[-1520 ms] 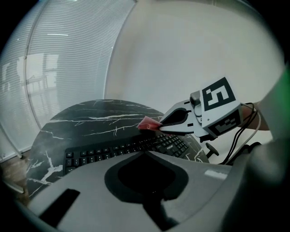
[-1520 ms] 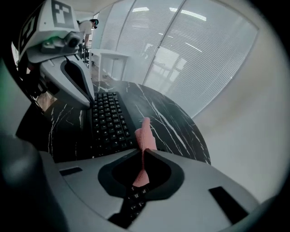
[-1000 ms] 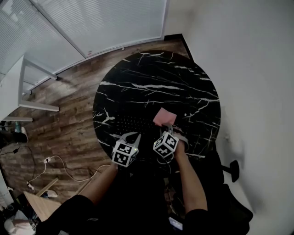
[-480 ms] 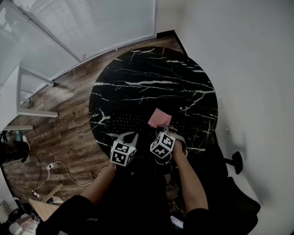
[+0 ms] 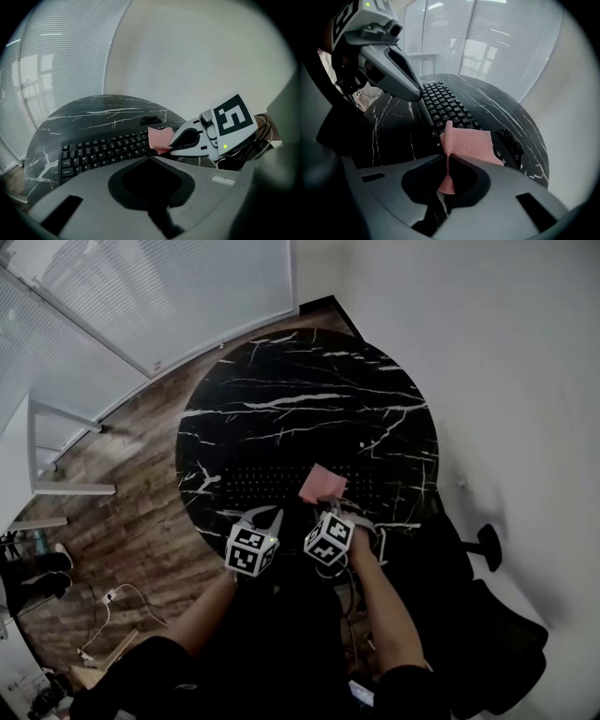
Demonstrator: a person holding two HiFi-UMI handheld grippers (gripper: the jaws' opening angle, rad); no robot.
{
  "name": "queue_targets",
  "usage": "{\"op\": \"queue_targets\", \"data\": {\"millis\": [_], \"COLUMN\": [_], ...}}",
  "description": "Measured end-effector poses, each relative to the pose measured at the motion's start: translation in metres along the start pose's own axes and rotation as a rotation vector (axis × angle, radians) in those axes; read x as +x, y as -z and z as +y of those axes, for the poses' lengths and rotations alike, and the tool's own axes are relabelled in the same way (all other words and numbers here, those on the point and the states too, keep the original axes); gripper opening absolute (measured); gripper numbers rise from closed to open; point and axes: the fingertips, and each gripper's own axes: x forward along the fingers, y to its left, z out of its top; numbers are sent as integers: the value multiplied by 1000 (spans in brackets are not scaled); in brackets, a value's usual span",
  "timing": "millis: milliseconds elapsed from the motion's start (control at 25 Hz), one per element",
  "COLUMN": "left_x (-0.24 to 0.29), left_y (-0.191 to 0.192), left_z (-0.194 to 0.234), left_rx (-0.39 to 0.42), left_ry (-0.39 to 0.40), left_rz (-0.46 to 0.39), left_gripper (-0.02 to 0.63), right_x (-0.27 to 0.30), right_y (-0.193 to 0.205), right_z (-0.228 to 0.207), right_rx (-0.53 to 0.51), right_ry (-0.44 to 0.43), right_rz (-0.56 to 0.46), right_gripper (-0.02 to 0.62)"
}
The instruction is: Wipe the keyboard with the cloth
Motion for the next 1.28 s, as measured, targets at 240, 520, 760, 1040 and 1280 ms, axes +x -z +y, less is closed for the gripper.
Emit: {"op": "queue_targets", "data": {"millis": [240,520,760,1040,1280], "left_x": [-7,-10,-13,-2,29], "left_y": [4,6,6,-22,-67], "left_z": [-7,-11,-14,-39,-65], "left_rx": [22,54,53,42,90], "left_ry": [35,48,43,81,121], "left_rz": [6,15,14,-10,-35], "left_gripper": [-3,-3,-3,-3,-3], "right_x": [-3,-1,-5,-54,-96], "right_y": [6,13,13,9,22], "right_z": [20,27,26,-29,-108], "right_rx": [34,90,95,299,281], "right_ry": [-20,-25,-4,115,258], "right_rz": [19,22,2,-204,-231], "right_gripper": [11,11,11,11,11]}}
